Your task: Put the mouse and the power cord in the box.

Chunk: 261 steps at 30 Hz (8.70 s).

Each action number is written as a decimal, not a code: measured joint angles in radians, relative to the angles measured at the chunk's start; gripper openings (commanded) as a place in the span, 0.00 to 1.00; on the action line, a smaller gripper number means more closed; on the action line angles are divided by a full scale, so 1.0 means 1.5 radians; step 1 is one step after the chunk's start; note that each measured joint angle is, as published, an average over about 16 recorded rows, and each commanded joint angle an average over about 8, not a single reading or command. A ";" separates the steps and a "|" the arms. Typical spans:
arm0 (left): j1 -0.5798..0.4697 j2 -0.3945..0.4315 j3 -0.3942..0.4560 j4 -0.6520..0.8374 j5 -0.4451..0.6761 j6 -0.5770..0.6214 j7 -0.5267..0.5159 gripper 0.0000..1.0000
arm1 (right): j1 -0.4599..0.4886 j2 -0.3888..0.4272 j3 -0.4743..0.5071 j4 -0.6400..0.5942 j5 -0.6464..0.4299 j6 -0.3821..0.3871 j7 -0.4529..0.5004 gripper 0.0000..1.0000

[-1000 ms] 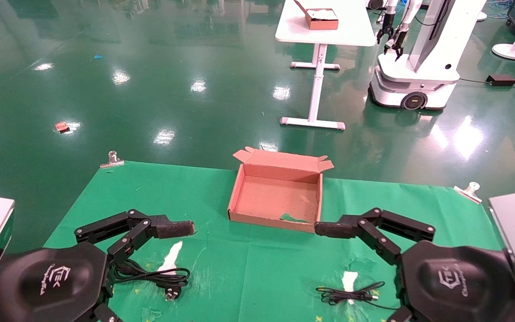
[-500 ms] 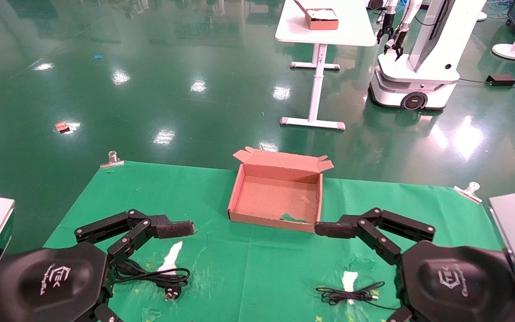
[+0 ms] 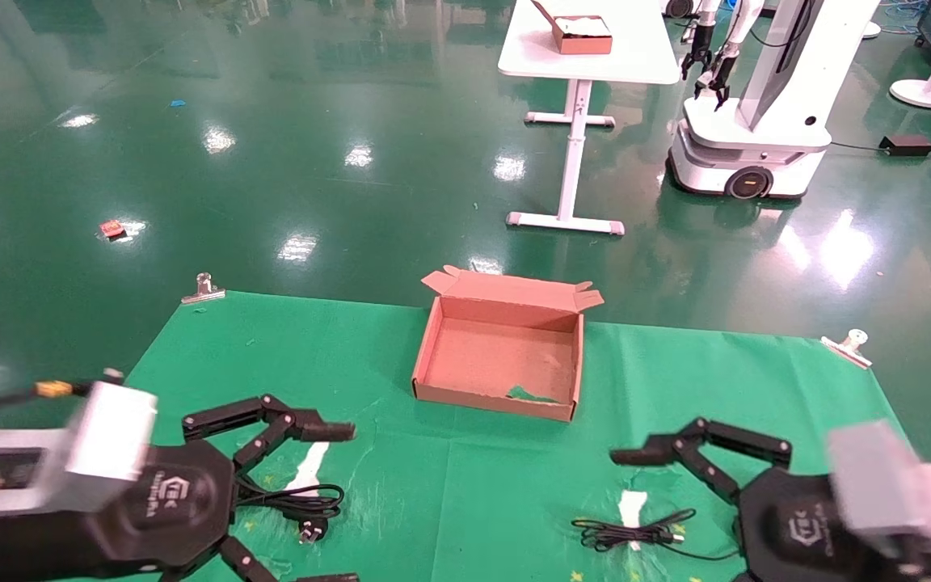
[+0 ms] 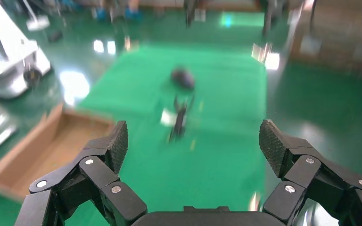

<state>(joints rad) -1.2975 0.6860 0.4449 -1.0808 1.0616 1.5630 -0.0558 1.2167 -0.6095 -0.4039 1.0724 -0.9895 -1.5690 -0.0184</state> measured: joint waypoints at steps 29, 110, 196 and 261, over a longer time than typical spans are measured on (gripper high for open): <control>-0.257 0.267 0.234 0.574 0.445 -0.250 0.368 1.00 | 0.252 -0.290 -0.215 -0.563 -0.444 0.196 -0.471 1.00; -0.429 0.242 0.183 0.705 0.373 -0.172 0.331 0.00 | 0.353 -0.189 -0.131 -0.715 -0.322 0.092 -0.507 0.00; -0.308 0.459 0.366 0.423 0.262 -0.530 -0.036 0.83 | 0.580 -0.113 -0.126 -0.602 -0.314 0.075 -0.497 1.00; 0.047 0.063 -0.003 -0.012 -0.113 -0.155 -0.079 1.00 | 0.066 -0.029 0.033 -0.037 0.056 0.059 -0.015 1.00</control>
<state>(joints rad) -1.2277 0.7810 0.4405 -1.0984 0.8918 1.3311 -0.1746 1.3164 -0.6531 -0.3548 1.0165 -0.9055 -1.4804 -0.0406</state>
